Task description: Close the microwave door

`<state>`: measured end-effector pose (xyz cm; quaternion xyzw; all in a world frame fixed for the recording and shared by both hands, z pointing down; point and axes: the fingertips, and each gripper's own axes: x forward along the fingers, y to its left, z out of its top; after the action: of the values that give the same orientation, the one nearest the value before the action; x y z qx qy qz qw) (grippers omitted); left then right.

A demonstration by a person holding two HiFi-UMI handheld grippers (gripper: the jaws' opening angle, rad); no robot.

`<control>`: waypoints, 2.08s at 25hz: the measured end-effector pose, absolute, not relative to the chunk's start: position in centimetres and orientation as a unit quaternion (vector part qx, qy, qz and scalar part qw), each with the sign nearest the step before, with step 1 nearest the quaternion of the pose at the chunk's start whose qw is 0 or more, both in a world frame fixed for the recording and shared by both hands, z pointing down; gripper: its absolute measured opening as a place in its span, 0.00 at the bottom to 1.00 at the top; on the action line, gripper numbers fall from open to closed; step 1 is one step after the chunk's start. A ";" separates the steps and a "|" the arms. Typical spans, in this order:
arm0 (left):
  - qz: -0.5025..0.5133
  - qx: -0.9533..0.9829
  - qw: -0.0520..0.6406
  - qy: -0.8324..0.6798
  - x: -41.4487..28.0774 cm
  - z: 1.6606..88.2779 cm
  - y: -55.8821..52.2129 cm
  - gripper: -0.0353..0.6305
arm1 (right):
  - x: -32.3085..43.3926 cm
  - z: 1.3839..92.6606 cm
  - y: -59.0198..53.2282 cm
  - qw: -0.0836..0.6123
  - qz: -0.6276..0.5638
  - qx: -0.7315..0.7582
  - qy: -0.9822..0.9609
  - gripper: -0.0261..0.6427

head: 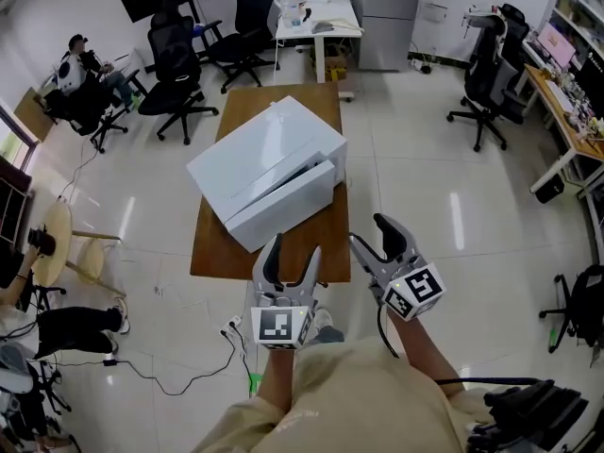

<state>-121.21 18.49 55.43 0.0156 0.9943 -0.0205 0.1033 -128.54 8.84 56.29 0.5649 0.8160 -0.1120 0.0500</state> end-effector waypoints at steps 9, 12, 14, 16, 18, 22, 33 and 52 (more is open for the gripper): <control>-0.024 0.052 0.094 0.994 -125.3 57.9 25.6 0.49 | -133.1 58.6 16.3 0.047 -0.099 0.592 0.799 0.44; -0.037 0.072 0.099 0.992 -127.6 57.7 25.3 0.49 | -136.1 58.0 16.7 0.058 -0.098 0.607 0.787 0.44; -0.049 0.092 0.093 0.990 -128.3 57.9 25.4 0.49 | -137.3 58.0 17.5 0.057 -0.100 0.624 0.773 0.44; -0.047 0.110 0.056 0.991 -128.3 59.0 25.2 0.49 | -137.9 58.5 18.1 0.057 -0.107 0.640 0.759 0.44; -0.049 0.126 0.029 0.990 -128.6 60.5 25.1 0.49 | -138.7 59.3 18.5 0.058 -0.112 0.651 0.748 0.44; -0.112 0.148 0.053 0.981 -130.4 62.3 26.4 0.47 | -140.4 60.7 20.0 0.053 -0.123 0.675 0.725 0.44; -0.261 0.025 -0.165 0.951 -133.2 74.1 27.4 0.44 | -143.1 63.4 19.2 0.061 -0.095 0.690 0.715 0.44; -0.315 -0.055 -0.252 0.913 -146.2 76.9 27.5 0.40 | -153.2 59.3 12.8 0.075 -0.046 0.636 0.767 0.44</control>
<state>-146.18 27.53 76.92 -0.0549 0.9132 -0.3154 -0.2520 -153.23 12.85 59.34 0.6359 0.7667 -0.0460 0.0751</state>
